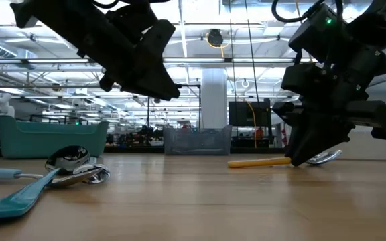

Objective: Sort silverware by color (type)
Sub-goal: Put the yellow spoon into the green bin

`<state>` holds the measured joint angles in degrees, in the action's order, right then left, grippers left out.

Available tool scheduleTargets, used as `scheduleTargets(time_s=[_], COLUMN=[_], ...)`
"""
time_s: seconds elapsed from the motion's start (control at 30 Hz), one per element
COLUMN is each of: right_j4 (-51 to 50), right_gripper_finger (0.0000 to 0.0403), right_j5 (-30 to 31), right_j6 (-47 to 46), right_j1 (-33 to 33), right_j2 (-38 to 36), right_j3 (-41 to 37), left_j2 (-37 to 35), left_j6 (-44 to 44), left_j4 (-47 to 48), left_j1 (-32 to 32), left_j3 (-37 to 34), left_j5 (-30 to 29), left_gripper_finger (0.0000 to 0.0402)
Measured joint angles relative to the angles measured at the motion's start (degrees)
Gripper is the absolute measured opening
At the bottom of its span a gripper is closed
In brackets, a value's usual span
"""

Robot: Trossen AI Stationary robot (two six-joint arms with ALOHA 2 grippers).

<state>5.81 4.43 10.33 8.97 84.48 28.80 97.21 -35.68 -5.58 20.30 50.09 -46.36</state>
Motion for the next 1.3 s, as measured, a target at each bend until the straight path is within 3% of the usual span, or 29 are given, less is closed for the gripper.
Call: scheduleTargets(time_s=[0.47, 0.8, 0.93, 1.17, 1.3], right_j4=[-0.1, 4.0, 8.6, 14.1, 16.9], right_gripper_finger=[0.0028, 0.0028, 0.0030, 0.0029, 0.0029], right_j5=[0.5, 11.5, 16.2, 18.7, 21.0], right_j6=[-3.6, -8.2, -9.7, -8.2, -7.7], right_j1=[0.2, 2.9, 4.7, 7.3, 8.8], right_j2=[-14.6, -22.0, -22.9, -22.4, -22.3], right_j3=[-0.2, -0.2, -0.1, -0.1, -0.1], left_j2=[0.0, 3.7, 5.6, 8.6, 10.5], left_j6=[-1.7, -7.1, -6.0, 2.3, 6.3], left_j4=[-0.5, -2.3, -8.8, -24.1, -30.9], left_j1=[-0.4, -1.2, -1.9, -1.9, -1.5], left_j3=[0.0, -0.1, 0.1, 0.2, 0.1], left_j5=[0.0, -0.4, -0.2, 0.5, 1.3], left_gripper_finger=[0.0108, 0.0108, 0.0108, 0.0110, 0.0138])
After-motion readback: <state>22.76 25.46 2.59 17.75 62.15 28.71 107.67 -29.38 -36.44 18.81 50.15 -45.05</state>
